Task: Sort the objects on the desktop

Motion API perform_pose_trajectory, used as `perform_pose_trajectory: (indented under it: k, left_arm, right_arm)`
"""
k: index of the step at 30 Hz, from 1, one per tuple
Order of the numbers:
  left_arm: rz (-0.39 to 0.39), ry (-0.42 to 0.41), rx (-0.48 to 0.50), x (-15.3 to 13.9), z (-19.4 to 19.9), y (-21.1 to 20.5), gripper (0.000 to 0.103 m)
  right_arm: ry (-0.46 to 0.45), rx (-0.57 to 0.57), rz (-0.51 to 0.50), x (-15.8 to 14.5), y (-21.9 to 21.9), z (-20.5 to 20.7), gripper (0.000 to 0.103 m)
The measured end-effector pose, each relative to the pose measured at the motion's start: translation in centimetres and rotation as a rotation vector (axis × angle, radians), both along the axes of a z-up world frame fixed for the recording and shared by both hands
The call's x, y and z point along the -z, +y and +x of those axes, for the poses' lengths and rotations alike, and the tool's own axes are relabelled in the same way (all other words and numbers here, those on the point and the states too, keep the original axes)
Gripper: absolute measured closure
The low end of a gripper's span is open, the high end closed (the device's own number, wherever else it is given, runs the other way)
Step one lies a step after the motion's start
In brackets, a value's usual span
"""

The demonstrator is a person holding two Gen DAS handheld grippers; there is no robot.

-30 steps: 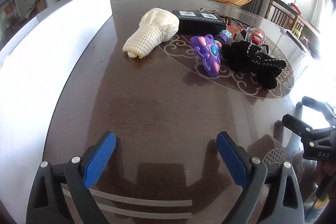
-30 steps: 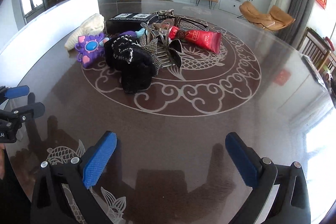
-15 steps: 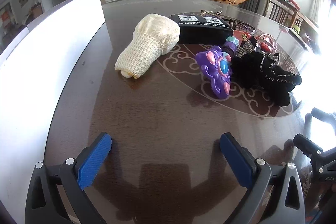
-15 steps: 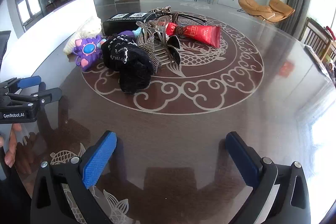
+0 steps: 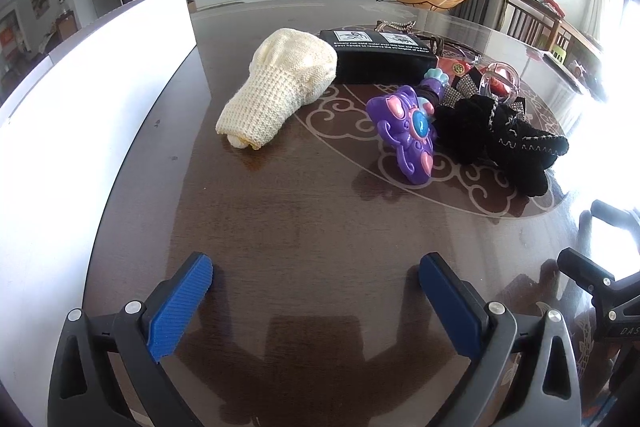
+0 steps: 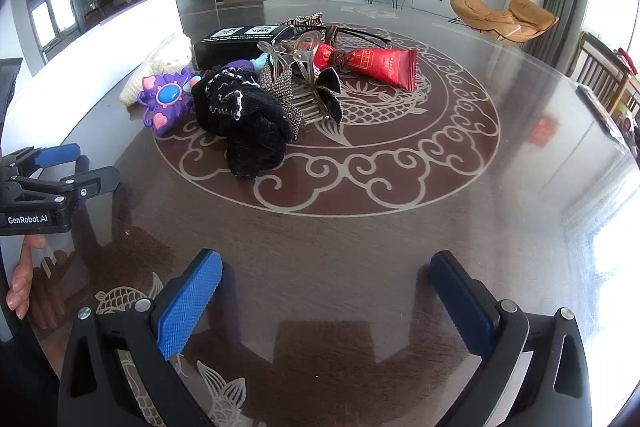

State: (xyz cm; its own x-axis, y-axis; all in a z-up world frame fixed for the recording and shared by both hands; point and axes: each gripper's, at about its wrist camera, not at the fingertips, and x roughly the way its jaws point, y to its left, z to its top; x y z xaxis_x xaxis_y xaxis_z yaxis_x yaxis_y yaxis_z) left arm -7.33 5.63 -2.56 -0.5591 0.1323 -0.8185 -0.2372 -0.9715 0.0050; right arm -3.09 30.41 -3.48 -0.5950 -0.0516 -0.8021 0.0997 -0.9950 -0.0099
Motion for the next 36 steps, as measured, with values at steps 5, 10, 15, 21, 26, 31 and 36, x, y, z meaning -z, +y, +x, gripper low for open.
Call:
perform_pose_trajectory:
  k: [5,10,15,21,26,31,36]
  left_arm:
    - [0.003,0.003,-0.002,0.04,0.17,-0.19,0.0]
    - [0.003,0.003,-0.004,0.07,0.2,-0.21,0.0]
    - [0.002,0.004,-0.006,-0.18,0.31,-0.23,0.0]
    - [0.001,0.005,-0.009,-0.16,0.26,-0.07,0.0]
    - [0.0,0.005,-0.009,-0.17,0.23,-0.07,0.0]
    - [0.001,0.005,-0.009,-0.15,0.25,-0.05,0.0]
    - [0.002,0.005,-0.009,-0.21,0.26,-0.02,0.0]
  right_arm:
    - [0.0,0.0,0.0,-0.02,-0.01,0.04,0.0]
    - [0.0,0.001,0.0,-0.01,-0.03,0.06,0.0]
    - [0.0,0.001,-0.001,-0.06,0.01,0.04,0.0]
    - [0.005,0.009,0.002,-0.21,-0.08,0.07,0.0]
    - [0.005,0.009,0.003,-0.21,-0.08,0.08,0.0]
    - [0.005,0.009,0.003,-0.22,-0.09,0.08,0.0]
    - [0.005,0.009,0.003,-0.19,-0.08,0.08,0.0]
